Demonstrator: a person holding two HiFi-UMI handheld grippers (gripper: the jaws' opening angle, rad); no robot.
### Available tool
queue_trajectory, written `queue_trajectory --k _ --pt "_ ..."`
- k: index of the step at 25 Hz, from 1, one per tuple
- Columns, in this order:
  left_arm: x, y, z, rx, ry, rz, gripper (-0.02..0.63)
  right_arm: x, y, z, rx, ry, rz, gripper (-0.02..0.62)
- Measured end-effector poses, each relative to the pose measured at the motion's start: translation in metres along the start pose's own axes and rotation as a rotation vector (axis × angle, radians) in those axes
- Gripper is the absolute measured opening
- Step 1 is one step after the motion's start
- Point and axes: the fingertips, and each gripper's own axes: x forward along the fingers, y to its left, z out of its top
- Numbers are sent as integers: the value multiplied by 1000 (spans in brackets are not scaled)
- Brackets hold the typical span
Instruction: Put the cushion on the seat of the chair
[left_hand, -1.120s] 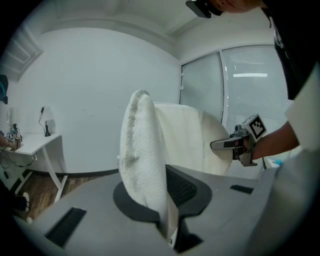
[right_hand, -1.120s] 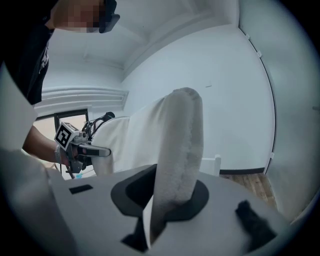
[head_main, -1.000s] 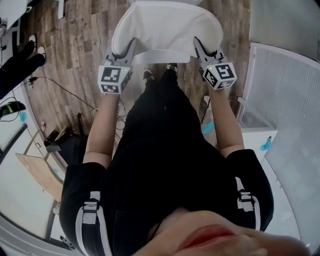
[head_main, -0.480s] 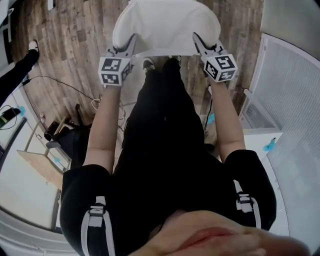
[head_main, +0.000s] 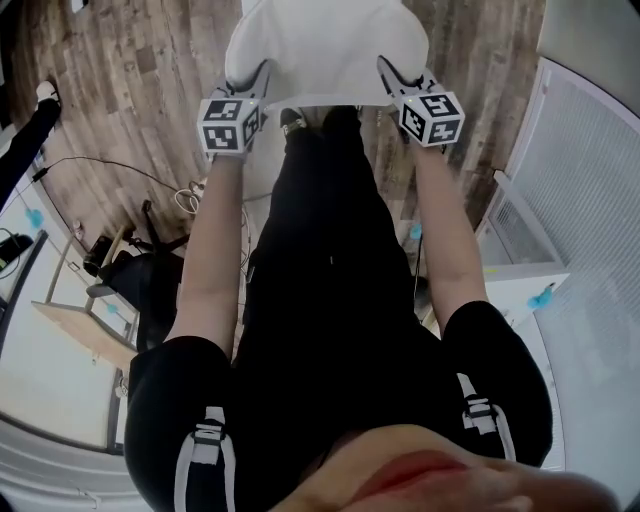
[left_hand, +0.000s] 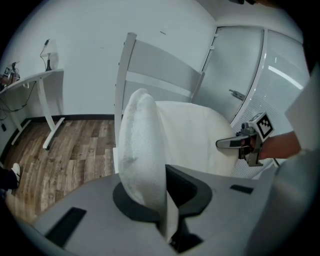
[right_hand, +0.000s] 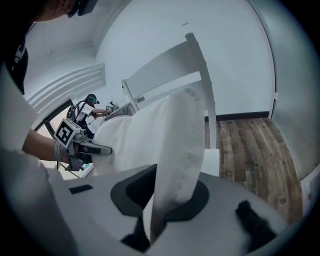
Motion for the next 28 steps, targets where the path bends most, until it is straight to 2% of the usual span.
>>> queue_trajectory --k 7,15,28 --pt "59 22 -38 -63 94 -11 54 47 -32 -40 30 84 1 51" --pt "99 36 -66 -94 169 -6 55 84 -59 -73 69 165 8 54" --pt "146 67 -78 -58 273 45 75 126 -92 -91 1 327 -60 77"
